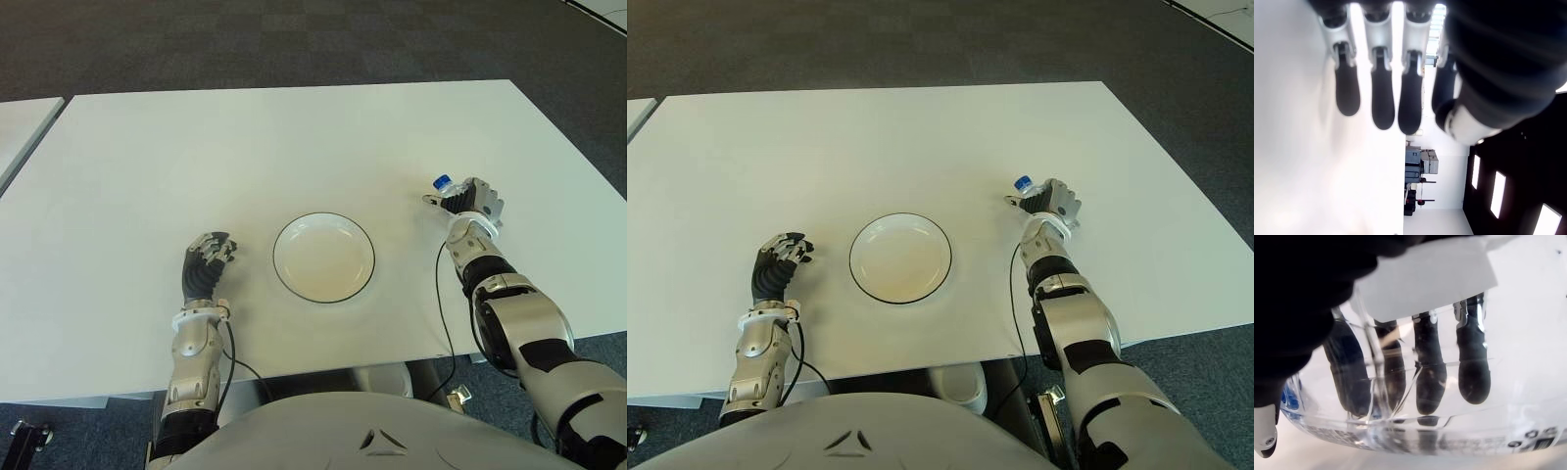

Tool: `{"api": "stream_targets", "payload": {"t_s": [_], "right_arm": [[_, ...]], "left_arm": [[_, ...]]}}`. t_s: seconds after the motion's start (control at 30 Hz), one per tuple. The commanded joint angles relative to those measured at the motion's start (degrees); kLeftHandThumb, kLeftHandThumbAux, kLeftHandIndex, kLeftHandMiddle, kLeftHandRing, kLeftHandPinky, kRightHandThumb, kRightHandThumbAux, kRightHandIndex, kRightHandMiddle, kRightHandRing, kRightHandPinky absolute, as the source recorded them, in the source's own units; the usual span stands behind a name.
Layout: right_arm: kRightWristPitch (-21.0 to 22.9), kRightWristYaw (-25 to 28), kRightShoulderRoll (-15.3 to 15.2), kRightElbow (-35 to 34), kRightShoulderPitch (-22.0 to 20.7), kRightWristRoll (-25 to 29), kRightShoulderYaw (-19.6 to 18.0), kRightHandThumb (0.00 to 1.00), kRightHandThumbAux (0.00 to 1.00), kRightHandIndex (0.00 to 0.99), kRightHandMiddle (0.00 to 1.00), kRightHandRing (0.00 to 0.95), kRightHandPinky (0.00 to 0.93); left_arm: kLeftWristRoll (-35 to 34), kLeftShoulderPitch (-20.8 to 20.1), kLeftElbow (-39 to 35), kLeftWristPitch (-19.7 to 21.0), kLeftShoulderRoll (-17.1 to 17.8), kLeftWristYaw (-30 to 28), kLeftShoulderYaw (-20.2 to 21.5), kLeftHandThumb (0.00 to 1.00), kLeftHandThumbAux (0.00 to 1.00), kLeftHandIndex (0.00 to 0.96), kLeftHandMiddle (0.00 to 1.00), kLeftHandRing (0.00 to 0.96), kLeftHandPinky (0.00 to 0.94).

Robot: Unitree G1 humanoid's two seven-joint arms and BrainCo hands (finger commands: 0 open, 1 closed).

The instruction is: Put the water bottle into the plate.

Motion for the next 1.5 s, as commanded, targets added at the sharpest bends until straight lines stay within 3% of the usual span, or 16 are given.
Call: {"api": "stream_targets", "payload": {"t_s": [0.03, 0.17, 0.3, 0.57, 0.83, 1.13, 1.5], "right_arm": [[-1.7, -1.3, 3.5, 0.0, 5.0, 2.4, 0.1, 0.72, 0.715, 0.438, 0.774, 0.769, 0.773], [-2.9, -3.1, 3.4, -1.6, 5.7, 2.3, 0.2, 0.72, 0.715, 0.438, 0.773, 0.768, 0.777], [-7.5, -7.3, 2.7, -7.4, 7.5, 1.9, 0.1, 0.72, 0.716, 0.438, 0.785, 0.778, 0.798], [-12.2, -13.6, 1.4, -12.7, 8.5, -0.9, 1.8, 0.722, 0.719, 0.437, 0.839, 0.833, 0.864], [-12.0, -17.7, 2.2, -21.8, 9.6, -3.5, 3.3, 0.724, 0.72, 0.437, 0.877, 0.87, 0.886], [-13.5, -14.4, 2.0, -36.7, 13.3, -4.8, 4.3, 0.724, 0.721, 0.436, 0.887, 0.88, 0.889], [-18.2, -5.0, -0.1, -44.8, 14.1, -6.2, 6.7, 0.723, 0.72, 0.436, 0.881, 0.885, 0.889]], "left_arm": [[0.0, -0.1, 1.0, 1.3, 0.3, -0.5, 0.4, 0.705, 0.715, 0.429, 0.521, 0.499, 0.492], [-0.1, -0.2, 1.2, 1.3, 0.3, -0.6, 0.5, 0.706, 0.716, 0.429, 0.525, 0.502, 0.495], [-0.2, -0.5, 1.4, 1.0, 0.2, -0.5, 0.7, 0.706, 0.716, 0.429, 0.524, 0.499, 0.491], [0.1, -0.9, 1.6, 0.9, -0.1, -0.5, 0.9, 0.706, 0.715, 0.429, 0.517, 0.497, 0.49], [-0.2, -1.2, 2.4, 0.2, 0.1, -1.1, 1.0, 0.705, 0.716, 0.428, 0.516, 0.496, 0.489], [-1.1, -1.1, 2.2, -0.1, -0.3, -1.8, 1.3, 0.706, 0.716, 0.428, 0.513, 0.5, 0.491], [-1.3, -0.9, 2.1, -0.3, -0.3, -2.3, 1.2, 0.706, 0.715, 0.428, 0.508, 0.499, 0.49]]}}
